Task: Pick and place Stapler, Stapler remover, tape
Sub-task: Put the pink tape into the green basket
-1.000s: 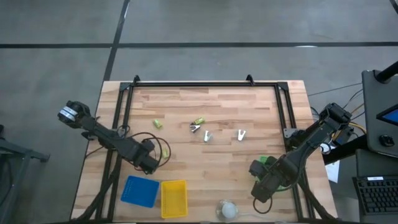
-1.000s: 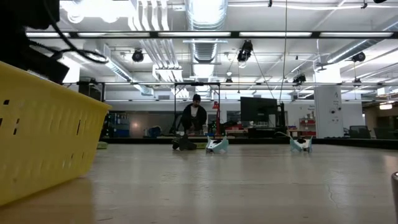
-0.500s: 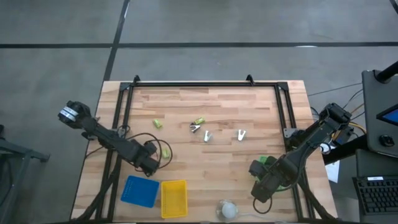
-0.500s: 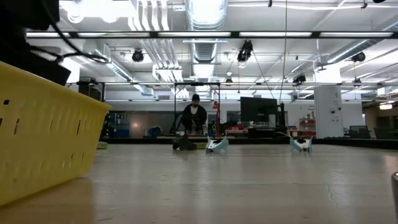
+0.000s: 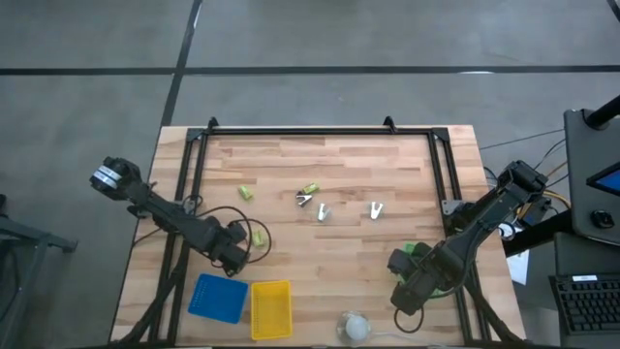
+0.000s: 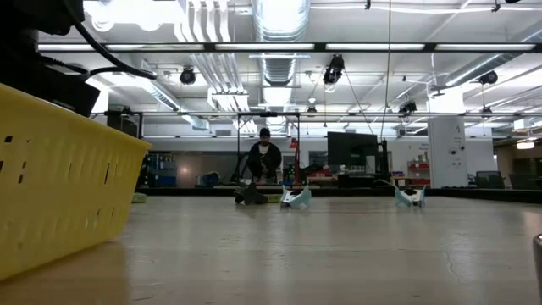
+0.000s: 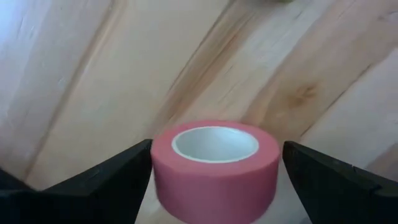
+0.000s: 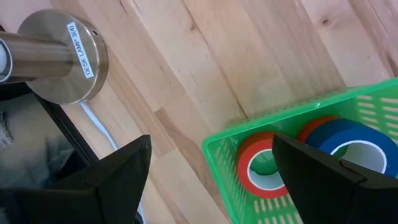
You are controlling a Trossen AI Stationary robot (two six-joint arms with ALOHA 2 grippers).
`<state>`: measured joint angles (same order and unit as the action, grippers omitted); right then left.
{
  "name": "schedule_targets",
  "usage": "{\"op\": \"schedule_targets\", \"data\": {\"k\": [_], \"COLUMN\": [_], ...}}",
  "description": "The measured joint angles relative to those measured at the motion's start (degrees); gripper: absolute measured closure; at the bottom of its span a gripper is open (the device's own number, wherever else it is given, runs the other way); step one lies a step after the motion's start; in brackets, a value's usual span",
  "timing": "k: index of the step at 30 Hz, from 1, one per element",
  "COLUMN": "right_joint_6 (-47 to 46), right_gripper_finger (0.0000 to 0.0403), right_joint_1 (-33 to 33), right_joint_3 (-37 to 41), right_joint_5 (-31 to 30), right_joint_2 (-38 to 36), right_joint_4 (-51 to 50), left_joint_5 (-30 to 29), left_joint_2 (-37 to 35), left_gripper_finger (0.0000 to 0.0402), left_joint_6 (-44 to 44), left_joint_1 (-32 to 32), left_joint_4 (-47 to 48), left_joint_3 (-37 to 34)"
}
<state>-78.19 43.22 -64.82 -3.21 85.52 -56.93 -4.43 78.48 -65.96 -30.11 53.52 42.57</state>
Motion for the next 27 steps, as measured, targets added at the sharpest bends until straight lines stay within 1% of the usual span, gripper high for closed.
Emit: {"op": "schedule_targets", "data": {"k": [8, 16, 21, 24, 27], "right_joint_6": [0.1, 0.4, 0.4, 1.1, 1.7], "right_gripper_finger": [0.0076, 0.0076, 0.0076, 0.0076, 0.0076], "right_joint_1": [0.0, 0.0, 0.0, 0.0, 0.0], "right_joint_3": [0.1, 0.1, 0.1, 0.1, 0.1], "right_joint_5": [0.0, -1.0, -1.3, -1.8, -4.7], "right_joint_2": [0.0, 0.0, 0.0, 0.0, 0.0], "right_joint_4": [0.1, 0.0, 0.0, 0.1, 0.3], "left_joint_5": [0.6, -0.8, -1.3, -3.5, -7.4], "left_joint_2": [0.0, 0.0, -0.1, -0.1, -0.1], "left_gripper_finger": [0.0051, 0.0099, 0.0109, 0.0109, 0.0110], "left_joint_6": [-1.2, -0.4, 0.7, 3.4, 6.3], "left_joint_1": [0.0, 0.0, 0.0, 0.0, 0.0], "left_joint_4": [0.3, -0.6, -1.2, -1.8, -1.8], "left_joint_3": [-2.3, -2.5, -2.4, -1.7, 0.0]}}
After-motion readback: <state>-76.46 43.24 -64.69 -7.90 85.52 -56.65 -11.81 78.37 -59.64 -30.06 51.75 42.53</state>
